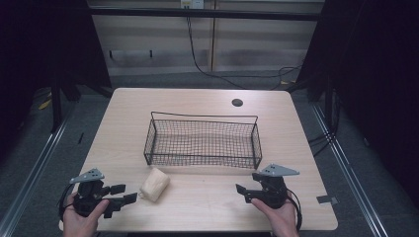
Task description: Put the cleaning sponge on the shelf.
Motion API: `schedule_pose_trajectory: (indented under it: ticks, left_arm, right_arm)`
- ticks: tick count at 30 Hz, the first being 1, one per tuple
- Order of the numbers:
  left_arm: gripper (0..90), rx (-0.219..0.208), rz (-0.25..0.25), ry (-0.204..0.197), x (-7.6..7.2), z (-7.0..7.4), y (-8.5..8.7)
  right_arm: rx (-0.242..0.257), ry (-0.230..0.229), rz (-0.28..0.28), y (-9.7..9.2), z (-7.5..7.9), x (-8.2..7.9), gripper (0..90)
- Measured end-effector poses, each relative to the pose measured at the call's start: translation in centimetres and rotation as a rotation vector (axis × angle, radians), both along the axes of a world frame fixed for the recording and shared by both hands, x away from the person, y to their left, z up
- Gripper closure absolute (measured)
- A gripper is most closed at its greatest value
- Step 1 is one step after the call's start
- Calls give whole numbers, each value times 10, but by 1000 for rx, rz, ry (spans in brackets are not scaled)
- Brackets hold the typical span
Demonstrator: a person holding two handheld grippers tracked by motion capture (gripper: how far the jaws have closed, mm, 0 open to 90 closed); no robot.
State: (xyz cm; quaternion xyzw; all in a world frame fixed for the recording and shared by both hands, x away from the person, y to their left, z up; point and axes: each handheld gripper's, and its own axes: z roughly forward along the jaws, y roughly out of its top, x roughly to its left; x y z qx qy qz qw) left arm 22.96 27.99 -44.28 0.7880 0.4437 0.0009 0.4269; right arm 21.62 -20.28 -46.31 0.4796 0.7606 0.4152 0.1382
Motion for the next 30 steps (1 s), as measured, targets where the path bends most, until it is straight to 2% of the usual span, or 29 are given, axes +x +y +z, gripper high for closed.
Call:
schedule_pose_trajectory:
  ticks: [3,6,9,11,16,18,20,24,25,30]
  left_arm:
    - [300,3,-10,20,2,-1,1]
    - [309,-12,-21,32,2,-1,1]
    - [326,-10,-13,41,3,0,-2]
    - [326,13,-22,38,3,2,-5]
    - [316,53,-51,44,5,3,-12]
    - [302,75,-41,46,5,4,-12]
    - [248,70,-44,51,7,5,-11]
    - [244,81,-51,68,8,9,-11]
    - [244,90,-67,75,9,10,-12]
    - [268,105,-74,72,10,16,-18]
  right_arm:
    - [10,-12,2,0,2,-1,244]
    - [15,-20,3,0,4,-3,244]
    - [3,6,16,0,5,-3,278]
    - [-16,25,32,2,5,-3,278]
    - [4,22,40,3,6,-4,273]
    - [1,23,40,2,7,-4,271]
    - [4,20,36,0,7,-4,269]
    - [2,33,37,0,6,-3,269]
    - [4,33,39,0,6,-3,269]
    - [0,36,46,1,6,-3,269]
